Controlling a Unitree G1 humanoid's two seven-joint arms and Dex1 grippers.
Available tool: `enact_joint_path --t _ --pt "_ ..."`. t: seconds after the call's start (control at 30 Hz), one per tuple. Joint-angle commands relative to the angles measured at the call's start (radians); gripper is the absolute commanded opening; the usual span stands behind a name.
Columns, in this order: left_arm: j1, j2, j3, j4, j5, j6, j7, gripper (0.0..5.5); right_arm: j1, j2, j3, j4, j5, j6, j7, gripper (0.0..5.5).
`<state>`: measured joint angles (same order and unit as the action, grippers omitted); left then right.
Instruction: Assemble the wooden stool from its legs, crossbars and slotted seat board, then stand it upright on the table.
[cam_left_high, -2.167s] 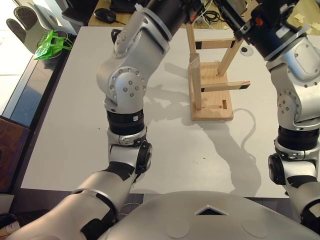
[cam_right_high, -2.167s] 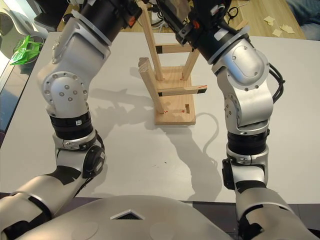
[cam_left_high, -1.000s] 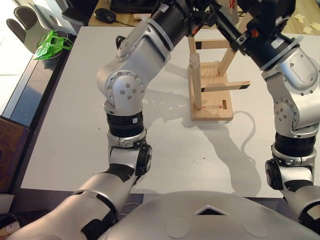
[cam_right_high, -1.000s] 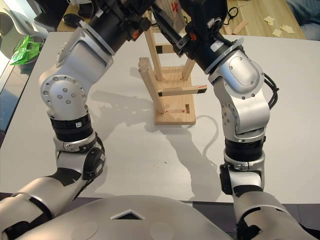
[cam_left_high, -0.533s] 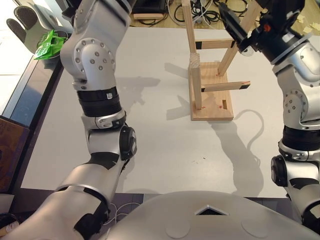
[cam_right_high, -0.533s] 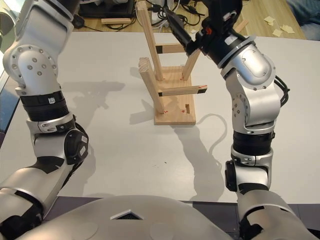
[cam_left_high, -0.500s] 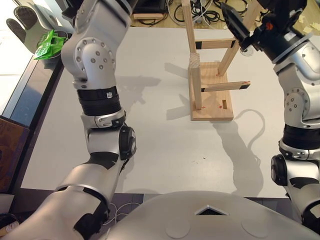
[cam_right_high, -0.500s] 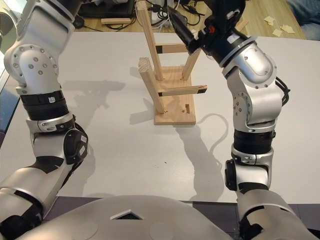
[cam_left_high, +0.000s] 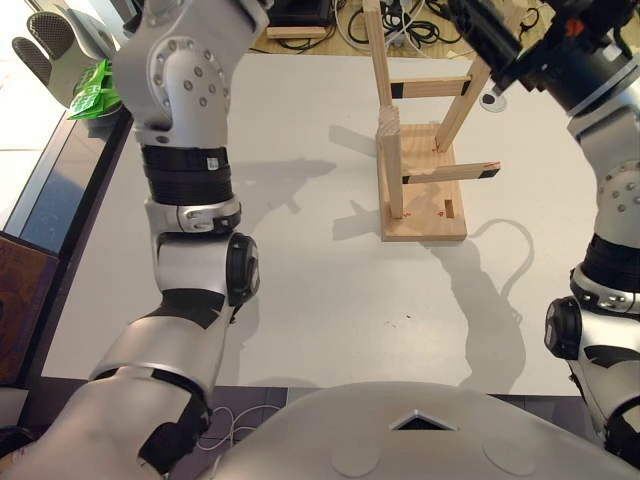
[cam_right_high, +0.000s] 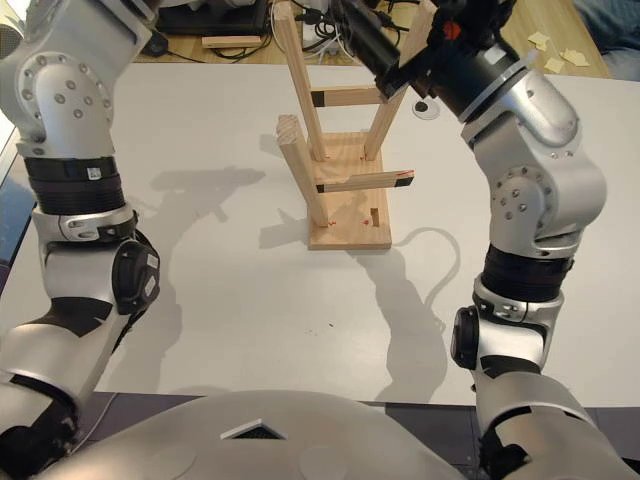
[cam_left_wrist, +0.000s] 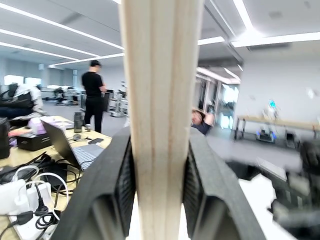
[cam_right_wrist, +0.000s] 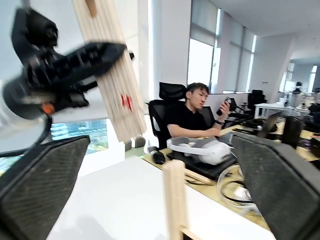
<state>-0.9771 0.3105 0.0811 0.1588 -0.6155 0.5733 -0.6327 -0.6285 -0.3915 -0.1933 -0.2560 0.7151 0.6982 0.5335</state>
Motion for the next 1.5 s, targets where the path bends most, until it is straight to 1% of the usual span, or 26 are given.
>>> enact_joint_path --t 0.03,0.13,0.27,0.43,0.53,0.67,0.77,0.9,0.93,1.13,1.33,1.5 --pt "-0.057 0.084 -0.073 0.005 0.028 0.029 -0.174 1.02 -0.054 0.001 -0.060 -0.050 0.164 0.113 -0.039 5.19" --pt "-0.088 0.120 -0.140 0.048 0.077 0.012 -0.294 1.02 -0.096 0.006 -0.090 -0.058 0.253 0.148 -0.083 5.19" --pt "-0.112 0.137 -0.194 0.099 0.138 -0.028 -0.399 1.02 -0.139 0.003 -0.116 -0.063 0.362 0.176 -0.128 5.19" --pt "-0.125 0.169 -0.251 0.137 0.199 -0.080 -0.546 1.02 -0.171 -0.024 -0.097 -0.079 0.422 0.188 -0.140 5.19" --pt "-0.135 0.209 -0.297 0.155 0.231 -0.112 -0.680 1.02 -0.194 -0.048 -0.082 -0.082 0.436 0.192 -0.116 5.19" --pt "-0.172 0.233 -0.344 0.212 0.289 -0.164 -0.804 1.02 -0.215 -0.089 -0.054 -0.071 0.433 0.202 -0.079 5.19" --pt "-0.192 0.220 -0.355 0.240 0.318 -0.189 -0.847 1.02 -0.214 -0.101 -0.039 -0.072 0.442 0.212 -0.069 4.73" --pt "-0.208 0.205 -0.345 0.259 0.329 -0.205 -0.863 1.02 -0.207 -0.102 -0.030 -0.065 0.472 0.231 -0.071 4.03" --pt "-0.210 0.205 -0.341 0.262 0.329 -0.208 -0.867 1.02 -0.206 -0.100 -0.032 -0.060 0.483 0.235 -0.074 3.78" --pt "-0.217 0.206 -0.334 0.285 0.339 -0.241 -0.897 1.02 -0.192 -0.090 -0.038 -0.051 0.526 0.241 -0.087 2.71" --pt "-0.265 0.192 -0.331 0.395 0.379 -0.307 -0.910 1.02 -0.188 -0.087 -0.035 -0.049 0.533 0.223 -0.083 1.76" --pt "-0.308 0.171 -0.319 0.434 0.385 -0.341 -0.916 1.02 -0.191 -0.081 -0.036 -0.046 0.504 0.181 -0.077 1.69"
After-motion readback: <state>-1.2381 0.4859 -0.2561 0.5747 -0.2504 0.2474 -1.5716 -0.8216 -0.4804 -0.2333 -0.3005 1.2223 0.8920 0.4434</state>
